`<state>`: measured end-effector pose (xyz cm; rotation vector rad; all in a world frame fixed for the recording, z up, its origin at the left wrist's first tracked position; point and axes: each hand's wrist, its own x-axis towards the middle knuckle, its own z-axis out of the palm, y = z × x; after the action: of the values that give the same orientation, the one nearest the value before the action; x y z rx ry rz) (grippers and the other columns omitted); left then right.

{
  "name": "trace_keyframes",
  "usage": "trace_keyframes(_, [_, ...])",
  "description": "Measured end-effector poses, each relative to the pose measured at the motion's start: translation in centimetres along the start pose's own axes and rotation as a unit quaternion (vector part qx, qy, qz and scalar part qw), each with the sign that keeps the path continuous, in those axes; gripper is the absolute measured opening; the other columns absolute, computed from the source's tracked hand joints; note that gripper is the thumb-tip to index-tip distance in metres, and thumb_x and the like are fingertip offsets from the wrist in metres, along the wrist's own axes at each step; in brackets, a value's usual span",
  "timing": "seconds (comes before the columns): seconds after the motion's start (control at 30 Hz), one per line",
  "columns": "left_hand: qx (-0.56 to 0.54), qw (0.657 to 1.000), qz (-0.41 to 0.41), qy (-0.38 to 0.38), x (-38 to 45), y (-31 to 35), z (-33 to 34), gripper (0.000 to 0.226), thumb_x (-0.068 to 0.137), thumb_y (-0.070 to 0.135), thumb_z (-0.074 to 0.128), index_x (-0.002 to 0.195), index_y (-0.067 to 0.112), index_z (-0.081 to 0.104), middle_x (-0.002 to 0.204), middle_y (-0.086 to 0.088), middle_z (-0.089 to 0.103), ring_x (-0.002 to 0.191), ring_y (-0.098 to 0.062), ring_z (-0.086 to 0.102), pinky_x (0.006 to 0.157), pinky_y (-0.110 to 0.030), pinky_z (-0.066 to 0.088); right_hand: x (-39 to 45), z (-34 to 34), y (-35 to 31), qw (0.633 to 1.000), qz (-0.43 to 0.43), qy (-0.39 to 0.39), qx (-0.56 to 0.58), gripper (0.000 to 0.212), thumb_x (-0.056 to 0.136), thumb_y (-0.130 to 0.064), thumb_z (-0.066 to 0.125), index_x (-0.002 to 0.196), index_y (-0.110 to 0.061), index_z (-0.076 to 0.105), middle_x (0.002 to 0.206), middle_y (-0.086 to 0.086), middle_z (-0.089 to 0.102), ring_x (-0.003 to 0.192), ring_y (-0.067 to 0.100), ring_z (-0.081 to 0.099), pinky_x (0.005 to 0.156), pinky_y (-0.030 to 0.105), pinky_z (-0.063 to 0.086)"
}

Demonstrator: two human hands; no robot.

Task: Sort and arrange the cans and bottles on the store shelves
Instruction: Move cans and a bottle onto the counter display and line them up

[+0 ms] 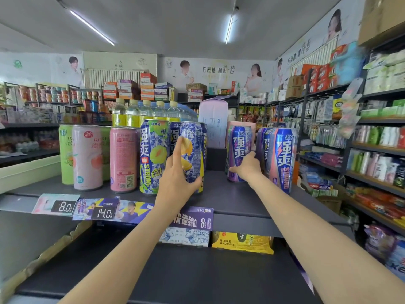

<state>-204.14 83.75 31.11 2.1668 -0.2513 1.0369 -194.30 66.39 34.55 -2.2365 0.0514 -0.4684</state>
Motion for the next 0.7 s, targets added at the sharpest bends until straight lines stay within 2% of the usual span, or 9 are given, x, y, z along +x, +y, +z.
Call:
trace_keyframes(0.13, [-0.042,0.999,-0.004,-0.015,0.2,-0.2,-0.3,0.105,0.075,0.025,0.076,0.147,0.034,0.000,0.110,0.003,0.054,0.084,-0.019,0.054,0.073,-0.029,0.042,-3.5,-1.6,0.5,0.993,-0.099,0.038,-0.050,0.061,0.082,-0.013,0.068,0.131,-0.003,0.033,0.132,0.018,0.044,0.122,0.033,0.045,0.098,0.038,0.039])
trace_keyframes(0.27, [-0.097,0.989,-0.068,-0.092,1.2,-0.8,-0.3,0.103,0.068,0.030,0.081,0.147,0.031,0.013,0.124,0.009,0.051,0.114,-0.012,0.050,0.102,-0.035,0.040,-6.3,-5.3,1.3,0.953,-0.275,0.114,-0.059,0.043,0.084,-0.006,0.062,0.124,-0.007,0.045,0.124,0.011,0.046,0.116,0.025,0.047,0.095,0.027,0.037])
trace_keyframes(0.33, [-0.115,0.981,-0.086,-0.127,1.7,-0.5,0.1,0.101,0.066,0.032,0.082,0.146,0.028,0.020,0.129,0.004,0.054,0.118,-0.016,0.051,0.105,-0.041,0.039,-6.3,-7.2,1.4,0.934,-0.316,0.143,-0.082,0.038,0.084,-0.004,0.060,0.120,-0.003,0.048,0.123,0.013,0.044,0.117,0.025,0.042,0.090,0.018,0.027])
trace_keyframes(0.4, [-0.122,0.976,-0.095,-0.154,2.1,0.5,0.9,0.102,0.067,0.028,0.082,0.146,0.026,0.018,0.131,0.002,0.053,0.119,-0.018,0.051,0.105,-0.040,0.039,-5.5,-8.5,1.7,0.927,-0.301,0.202,-0.093,0.043,0.082,-0.007,0.063,0.123,-0.003,0.047,0.128,0.016,0.039,0.121,0.029,0.035,0.094,0.022,0.023])
trace_keyframes(0.5, [-0.118,0.972,-0.087,-0.181,2.7,2.1,3.1,0.101,0.072,0.024,0.079,0.147,0.023,0.012,0.135,0.001,0.049,0.121,-0.020,0.049,0.103,-0.033,0.039,-4.2,-9.3,2.7,0.935,-0.217,0.274,-0.058,0.067,0.078,-0.015,0.071,0.134,-0.006,0.037,0.138,0.017,0.030,0.127,0.032,0.028,0.102,0.035,0.025])
trace_keyframes(0.53, [-0.116,0.973,-0.079,-0.183,3.0,2.6,3.9,0.100,0.073,0.023,0.078,0.148,0.022,0.012,0.135,0.001,0.048,0.122,-0.020,0.048,0.102,-0.031,0.037,-3.9,-9.3,3.2,0.948,-0.183,0.257,-0.039,0.077,0.077,-0.019,0.074,0.139,-0.008,0.030,0.142,0.017,0.026,0.130,0.033,0.025,0.104,0.039,0.025])
trace_keyframes(0.6, [-0.116,0.973,-0.070,-0.185,3.6,3.3,5.6,0.098,0.075,0.022,0.077,0.148,0.020,0.010,0.136,0.000,0.047,0.122,-0.019,0.047,0.100,-0.027,0.035,-3.1,-8.8,4.8,0.978,-0.113,0.174,0.021,0.097,0.074,-0.024,0.078,0.146,-0.009,0.015,0.147,0.016,0.019,0.136,0.032,0.020,0.109,0.045,0.023])
trace_keyframes(0.67, [-0.118,0.972,-0.062,-0.191,4.1,3.8,7.0,0.097,0.077,0.020,0.075,0.147,0.018,0.010,0.135,-0.001,0.049,0.121,-0.017,0.048,0.096,-0.023,0.034,-2.5,-8.3,5.9,0.989,-0.062,0.087,0.104,0.107,0.069,-0.022,0.082,0.148,-0.011,0.010,0.146,0.011,0.028,0.136,0.028,0.027,0.110,0.043,0.027])
trace_keyframes(0.7, [-0.118,0.973,-0.060,-0.191,4.3,4.0,7.7,0.096,0.077,0.019,0.075,0.147,0.018,0.010,0.134,-0.001,0.050,0.120,-0.017,0.048,0.095,-0.022,0.034,-2.3,-8.2,6.3,0.988,-0.039,0.056,0.141,0.105,0.069,-0.019,0.081,0.147,-0.013,0.011,0.141,0.008,0.035,0.131,0.025,0.035,0.107,0.039,0.031])
